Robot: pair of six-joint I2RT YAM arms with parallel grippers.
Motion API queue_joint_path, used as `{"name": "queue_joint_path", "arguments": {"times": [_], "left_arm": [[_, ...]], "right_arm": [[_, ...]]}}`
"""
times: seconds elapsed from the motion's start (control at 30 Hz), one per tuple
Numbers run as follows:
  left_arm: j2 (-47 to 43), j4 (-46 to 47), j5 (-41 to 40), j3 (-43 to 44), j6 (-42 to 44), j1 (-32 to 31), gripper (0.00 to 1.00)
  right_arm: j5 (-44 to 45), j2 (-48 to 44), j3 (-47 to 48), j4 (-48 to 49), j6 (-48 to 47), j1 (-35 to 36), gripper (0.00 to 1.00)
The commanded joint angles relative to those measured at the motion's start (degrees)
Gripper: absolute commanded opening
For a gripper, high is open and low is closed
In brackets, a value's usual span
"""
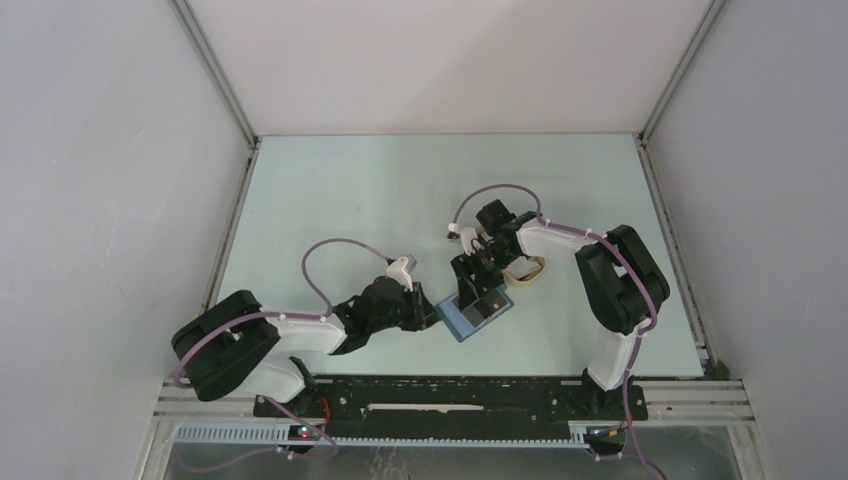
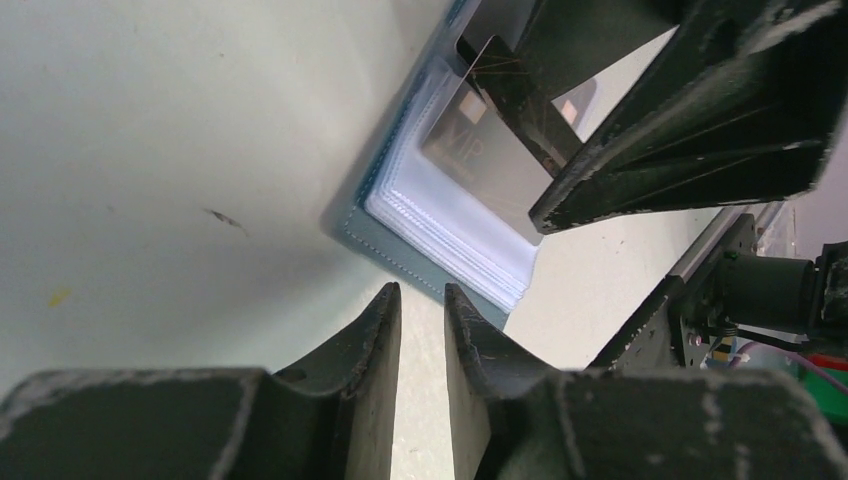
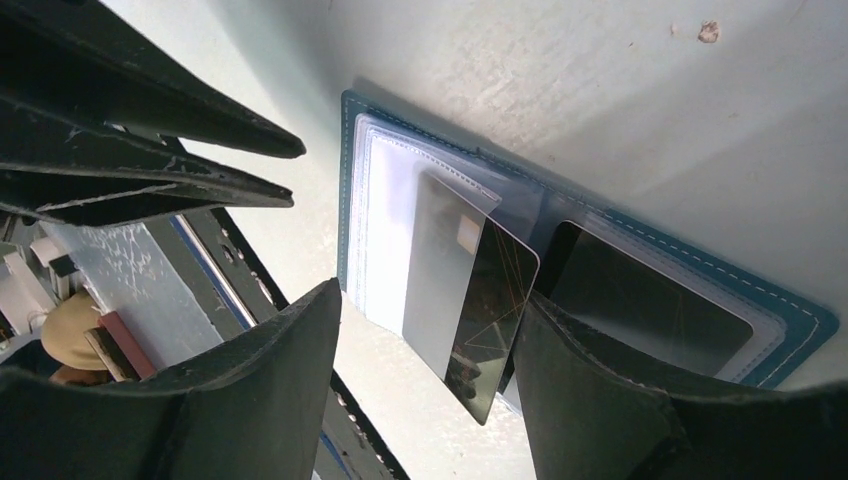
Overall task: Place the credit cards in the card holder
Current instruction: Insert the credit card into the card holder.
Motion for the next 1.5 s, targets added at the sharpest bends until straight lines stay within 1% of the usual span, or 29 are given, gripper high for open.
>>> {"name": "queue_joint_path", "arguments": {"times": [0.0, 0.13, 0.3, 0.43, 0.6, 0.73, 0.8, 0.9, 1.03, 1.07, 1.13, 1.27, 1.47], "left_arm": [[1.6, 1.1, -1.0, 0.8, -1.6, -0.9, 0.27], [2.0, 1.6, -1.5, 0.9, -2.0, -1.6, 0.27], [2.0, 3.1, -1.5, 0.4, -1.9, -1.9, 0.28], [1.6, 4.5, -1.3, -0.3, -1.5, -2.0, 0.28], [1.5, 5.7, -0.8, -0.6, -1.3, -2.1, 0.27], [1.9, 6.7, -0.8, -0.7, -1.6, -2.4, 0.27], [2.5, 7.5, -0.7, -0.7, -1.9, -2.7, 0.27], [3.3, 8.6, -0.5, -0.6, -2.4, -2.9, 0.27], [3.5, 9.1, -1.2, -0.9, -2.8, -3.0, 0.27], [3.2, 9.2, -1.4, -1.0, -2.8, -3.0, 0.27], [2.7, 9.2, -2.0, -1.4, -2.8, -3.0, 0.27], [2.0, 9.3, -2.2, -1.6, -2.6, -3.1, 0.27], [0.8, 9.7, -1.9, -2.7, -3.8, -4.4, 0.26]], "right_arm": [[0.0, -1.0, 1.7, -1.8, -3.7, -0.2, 0.71], [0.8, -1.3, 1.8, -2.1, -4.6, 0.3, 0.72], [5.4, -2.7, 1.9, -2.1, -6.3, 1.8, 0.73], [6.6, -3.6, 1.9, -2.5, -7.4, 1.9, 0.73], [5.4, -4.1, 1.8, -3.4, -9.1, 2.4, 0.73], [5.1, -3.9, 1.9, -3.6, -8.7, 2.4, 0.71], [2.6, -3.1, 1.9, -3.7, -7.9, 2.0, 0.68], [-4.6, -1.2, 2.2, -4.6, -6.0, 0.6, 0.67], [-7.4, 0.5, 2.0, -3.0, -1.7, 0.2, 0.62], [-7.1, 0.7, 1.8, -2.4, -1.1, 0.3, 0.62], [-3.2, 0.5, 1.8, -1.9, -1.1, 1.1, 0.61], [2.3, -1.4, 1.8, -1.5, -3.1, 1.4, 0.61], [2.6, -3.0, 1.9, -2.9, -5.7, 0.3, 0.58]]}}
